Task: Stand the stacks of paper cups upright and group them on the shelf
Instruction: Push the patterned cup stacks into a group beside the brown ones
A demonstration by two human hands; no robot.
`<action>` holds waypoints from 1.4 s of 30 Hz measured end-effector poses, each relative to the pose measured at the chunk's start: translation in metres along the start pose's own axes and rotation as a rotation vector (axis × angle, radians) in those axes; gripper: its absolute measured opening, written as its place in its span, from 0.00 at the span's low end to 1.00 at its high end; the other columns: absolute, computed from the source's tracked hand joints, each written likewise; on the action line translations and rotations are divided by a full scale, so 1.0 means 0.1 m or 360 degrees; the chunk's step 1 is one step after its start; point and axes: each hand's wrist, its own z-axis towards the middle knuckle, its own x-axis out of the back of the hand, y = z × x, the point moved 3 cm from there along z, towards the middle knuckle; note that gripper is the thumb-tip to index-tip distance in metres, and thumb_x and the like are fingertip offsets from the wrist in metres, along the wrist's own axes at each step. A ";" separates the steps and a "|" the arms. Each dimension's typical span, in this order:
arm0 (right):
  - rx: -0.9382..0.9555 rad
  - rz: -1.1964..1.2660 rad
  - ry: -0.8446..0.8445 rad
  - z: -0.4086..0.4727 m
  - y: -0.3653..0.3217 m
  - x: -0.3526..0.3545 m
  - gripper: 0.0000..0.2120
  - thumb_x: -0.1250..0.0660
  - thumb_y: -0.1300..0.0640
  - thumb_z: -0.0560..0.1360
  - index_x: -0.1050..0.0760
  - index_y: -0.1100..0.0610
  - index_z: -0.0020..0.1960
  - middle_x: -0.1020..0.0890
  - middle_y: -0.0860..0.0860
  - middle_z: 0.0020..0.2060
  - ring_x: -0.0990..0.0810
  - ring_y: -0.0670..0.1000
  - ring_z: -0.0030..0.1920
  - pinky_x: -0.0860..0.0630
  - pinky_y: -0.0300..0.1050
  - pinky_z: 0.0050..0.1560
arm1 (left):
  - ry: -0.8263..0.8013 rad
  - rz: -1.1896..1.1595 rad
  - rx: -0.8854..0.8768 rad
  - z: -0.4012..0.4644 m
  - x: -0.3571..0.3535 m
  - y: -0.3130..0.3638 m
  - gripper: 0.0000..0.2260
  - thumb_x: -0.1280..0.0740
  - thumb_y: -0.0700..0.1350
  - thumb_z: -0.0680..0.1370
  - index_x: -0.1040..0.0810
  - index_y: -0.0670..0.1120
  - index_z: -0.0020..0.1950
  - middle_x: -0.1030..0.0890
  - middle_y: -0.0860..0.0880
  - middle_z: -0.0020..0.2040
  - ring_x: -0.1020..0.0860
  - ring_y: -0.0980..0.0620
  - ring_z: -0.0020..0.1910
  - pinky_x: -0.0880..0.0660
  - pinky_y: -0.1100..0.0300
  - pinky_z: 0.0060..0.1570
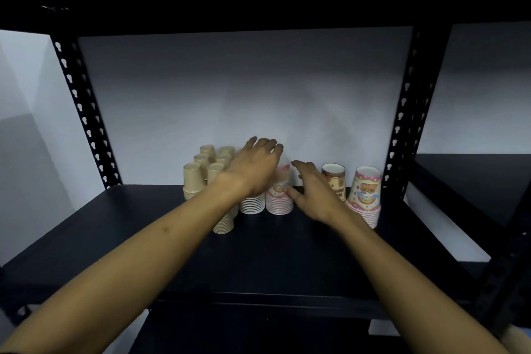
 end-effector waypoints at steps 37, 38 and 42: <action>-0.0605 0.0604 0.0456 -0.87 1.07 0.22 0.26 0.21 0.54 0.69 0.32 0.52 0.60 0.21 0.46 0.53 0.21 0.42 0.49 0.26 0.34 0.46 | 0.0076 -0.2035 0.0868 -0.45 -0.95 1.19 0.28 0.23 0.48 0.73 0.29 0.48 0.69 0.22 0.58 0.60 0.24 0.59 0.60 0.32 0.68 0.56; -0.0587 0.0598 0.0431 -0.87 1.02 0.16 0.26 0.21 0.54 0.68 0.32 0.51 0.59 0.20 0.47 0.53 0.20 0.42 0.50 0.25 0.35 0.47 | 0.0092 -0.2004 0.0870 -0.54 -0.94 1.13 0.29 0.23 0.49 0.73 0.30 0.49 0.70 0.22 0.59 0.59 0.24 0.60 0.60 0.32 0.68 0.57; -0.0528 0.0569 0.0348 -0.83 0.78 -0.08 0.26 0.20 0.52 0.67 0.31 0.51 0.57 0.19 0.48 0.54 0.18 0.46 0.52 0.21 0.42 0.51 | 0.0109 -0.1896 0.0943 -0.87 -0.92 0.85 0.30 0.23 0.51 0.72 0.30 0.49 0.71 0.20 0.55 0.63 0.23 0.57 0.62 0.30 0.66 0.59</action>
